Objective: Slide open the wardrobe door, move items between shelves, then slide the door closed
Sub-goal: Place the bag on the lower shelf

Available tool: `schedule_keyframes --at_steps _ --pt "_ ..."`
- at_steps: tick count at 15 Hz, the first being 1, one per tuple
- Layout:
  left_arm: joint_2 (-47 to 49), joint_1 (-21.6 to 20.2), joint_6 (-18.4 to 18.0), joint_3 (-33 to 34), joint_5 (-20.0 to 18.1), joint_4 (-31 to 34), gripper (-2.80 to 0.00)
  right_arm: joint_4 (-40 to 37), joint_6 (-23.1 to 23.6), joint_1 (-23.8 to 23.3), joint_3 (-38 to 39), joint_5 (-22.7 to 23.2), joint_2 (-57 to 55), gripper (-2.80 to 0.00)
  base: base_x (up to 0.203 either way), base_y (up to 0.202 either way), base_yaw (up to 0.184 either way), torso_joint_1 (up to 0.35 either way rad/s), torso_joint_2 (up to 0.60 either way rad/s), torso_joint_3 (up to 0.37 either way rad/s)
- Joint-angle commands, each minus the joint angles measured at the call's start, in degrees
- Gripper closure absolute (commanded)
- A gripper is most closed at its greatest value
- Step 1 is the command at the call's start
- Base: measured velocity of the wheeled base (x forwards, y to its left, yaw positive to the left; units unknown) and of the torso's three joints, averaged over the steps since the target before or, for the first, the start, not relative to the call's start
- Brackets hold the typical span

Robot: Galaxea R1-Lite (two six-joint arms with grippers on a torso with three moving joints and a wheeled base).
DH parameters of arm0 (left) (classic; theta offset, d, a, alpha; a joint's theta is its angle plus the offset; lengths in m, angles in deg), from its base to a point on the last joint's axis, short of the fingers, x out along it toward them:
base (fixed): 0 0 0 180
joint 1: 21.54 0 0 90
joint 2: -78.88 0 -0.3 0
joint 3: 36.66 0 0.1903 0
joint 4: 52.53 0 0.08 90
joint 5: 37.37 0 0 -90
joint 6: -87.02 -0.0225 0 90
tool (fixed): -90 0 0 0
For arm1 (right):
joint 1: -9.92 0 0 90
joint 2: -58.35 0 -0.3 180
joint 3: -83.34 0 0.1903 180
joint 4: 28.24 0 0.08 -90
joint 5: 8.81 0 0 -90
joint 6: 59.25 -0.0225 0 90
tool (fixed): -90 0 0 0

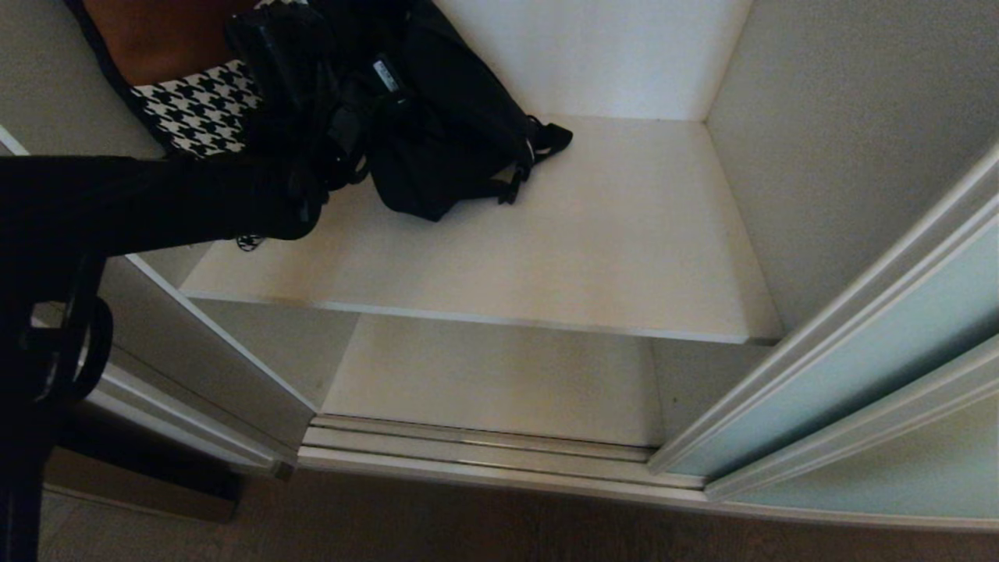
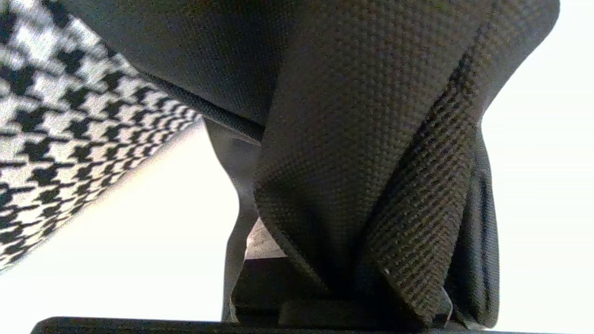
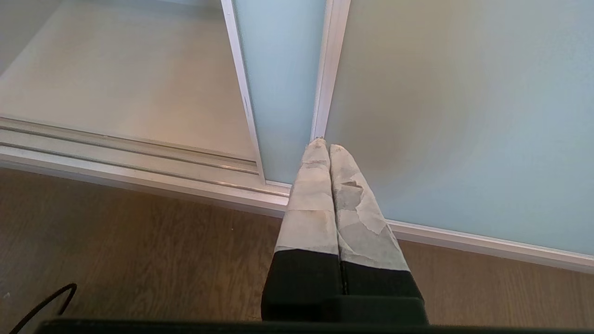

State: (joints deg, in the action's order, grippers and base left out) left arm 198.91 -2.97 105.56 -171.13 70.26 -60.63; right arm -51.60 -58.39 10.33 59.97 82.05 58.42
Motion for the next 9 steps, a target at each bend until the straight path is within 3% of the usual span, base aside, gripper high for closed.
schedule_keyframes --at_steps 1,4,5,9 --pt "-3.74 1.64 -1.56 0.27 0.12 1.92 0.00 0.00 0.03 0.02 0.09 0.03 0.10 0.00 0.000 0.000 0.000 0.000 0.00 0.000" --pt "-6.16 3.39 -5.78 0.45 0.10 5.90 0.00 0.00 0.03 0.02 0.09 0.03 0.10 0.00 0.000 0.000 0.000 0.000 0.00 0.000" --pt "-7.02 3.64 -7.12 0.45 -0.13 10.06 0.00 0.00 0.03 0.02 0.09 0.03 0.10 0.00 0.000 0.000 0.000 0.000 0.00 0.000" --pt "-11.64 3.62 -10.90 0.36 -5.01 21.83 0.00 0.00 0.03 0.02 0.09 0.03 0.10 0.00 0.000 0.000 0.000 0.000 0.00 0.000"
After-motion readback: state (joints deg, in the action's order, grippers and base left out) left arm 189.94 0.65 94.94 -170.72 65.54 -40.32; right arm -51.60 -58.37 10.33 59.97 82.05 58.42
